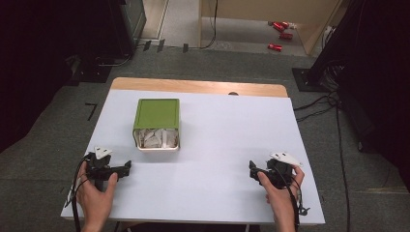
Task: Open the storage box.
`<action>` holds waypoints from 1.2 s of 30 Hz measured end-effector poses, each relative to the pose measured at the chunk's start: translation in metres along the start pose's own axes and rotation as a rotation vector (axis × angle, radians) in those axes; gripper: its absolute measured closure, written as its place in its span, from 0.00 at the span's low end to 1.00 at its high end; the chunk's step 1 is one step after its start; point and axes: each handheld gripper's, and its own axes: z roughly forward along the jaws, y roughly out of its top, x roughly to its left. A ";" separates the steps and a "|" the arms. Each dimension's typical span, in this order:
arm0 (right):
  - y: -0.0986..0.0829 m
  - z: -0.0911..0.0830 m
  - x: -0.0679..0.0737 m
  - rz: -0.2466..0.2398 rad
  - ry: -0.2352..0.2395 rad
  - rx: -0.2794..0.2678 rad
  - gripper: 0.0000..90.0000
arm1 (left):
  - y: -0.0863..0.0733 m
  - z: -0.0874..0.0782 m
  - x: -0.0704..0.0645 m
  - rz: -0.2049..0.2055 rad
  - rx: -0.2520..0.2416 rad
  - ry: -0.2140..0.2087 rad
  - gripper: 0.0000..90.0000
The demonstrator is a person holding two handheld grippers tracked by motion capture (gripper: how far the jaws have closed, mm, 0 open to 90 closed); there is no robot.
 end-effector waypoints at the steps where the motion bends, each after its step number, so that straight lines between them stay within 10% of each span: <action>1: 0.001 0.001 0.001 -0.003 -0.004 -0.001 0.15 | 0.000 0.000 0.000 0.000 0.000 0.000 0.00; 36: 0.030 0.025 0.098 -0.086 0.129 -0.021 0.15 | 0.000 0.000 0.000 0.000 0.000 0.000 0.00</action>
